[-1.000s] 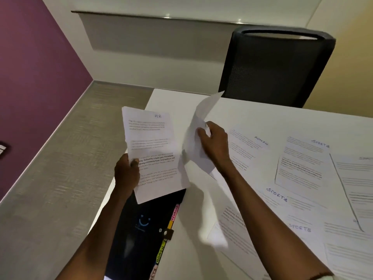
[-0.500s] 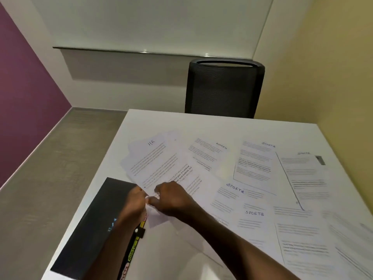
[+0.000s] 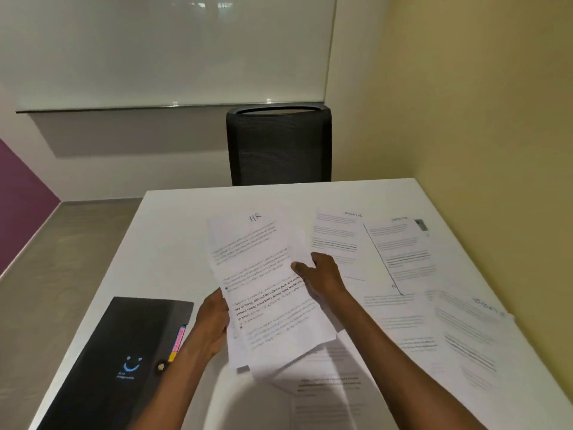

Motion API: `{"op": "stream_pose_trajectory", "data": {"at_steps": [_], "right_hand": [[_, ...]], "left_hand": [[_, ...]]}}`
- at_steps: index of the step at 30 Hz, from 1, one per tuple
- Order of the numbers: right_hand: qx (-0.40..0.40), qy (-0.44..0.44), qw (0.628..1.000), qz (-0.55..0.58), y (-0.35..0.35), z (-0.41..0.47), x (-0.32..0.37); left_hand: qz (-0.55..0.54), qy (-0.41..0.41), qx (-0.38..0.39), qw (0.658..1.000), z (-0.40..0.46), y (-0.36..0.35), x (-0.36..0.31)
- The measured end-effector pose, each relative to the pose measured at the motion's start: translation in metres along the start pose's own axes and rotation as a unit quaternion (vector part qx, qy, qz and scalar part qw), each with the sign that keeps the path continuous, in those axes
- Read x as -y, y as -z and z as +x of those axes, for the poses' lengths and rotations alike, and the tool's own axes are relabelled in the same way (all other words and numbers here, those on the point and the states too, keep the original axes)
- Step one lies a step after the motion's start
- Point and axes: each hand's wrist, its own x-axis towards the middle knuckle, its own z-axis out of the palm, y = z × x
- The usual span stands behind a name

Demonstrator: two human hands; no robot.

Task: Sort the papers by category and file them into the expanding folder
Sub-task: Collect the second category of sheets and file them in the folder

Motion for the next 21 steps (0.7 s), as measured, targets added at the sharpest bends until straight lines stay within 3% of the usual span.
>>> {"op": "stream_pose_trajectory", "data": {"at_steps": [2, 5, 7, 10, 15, 18, 21], "right_hand": [[-0.048, -0.008, 0.999, 0.019, 0.003, -0.007, -0.02], [-0.073, 0.008, 0.997, 0.02, 0.018, -0.023, -0.031], [-0.068, 0.047, 0.996, 0.033, 0.033, -0.028, -0.034], [-0.061, 0.078, 0.993, 0.069, 0.057, -0.034, -0.031], [-0.058, 0.124, 0.98, 0.146, 0.092, -0.043, -0.016], [-0.045, 0.128, 0.977, 0.162, 0.104, -0.046, -0.032], [-0.026, 0.078, 0.986, 0.144, 0.102, -0.049, -0.065]], "left_hand": [[-0.061, 0.025, -0.057, 0.996, 0.003, -0.015, 0.01], [-0.102, 0.027, -0.066, 0.992, -0.008, -0.046, 0.01], [-0.029, -0.052, -0.069, 0.996, -0.017, -0.065, 0.004], [0.114, -0.165, -0.111, 0.973, -0.016, -0.082, 0.004], [0.113, -0.27, -0.143, 0.946, -0.027, -0.118, 0.003], [0.067, -0.265, -0.144, 0.951, -0.035, -0.136, 0.014], [0.063, -0.237, -0.13, 0.961, -0.032, -0.141, 0.04]]}}
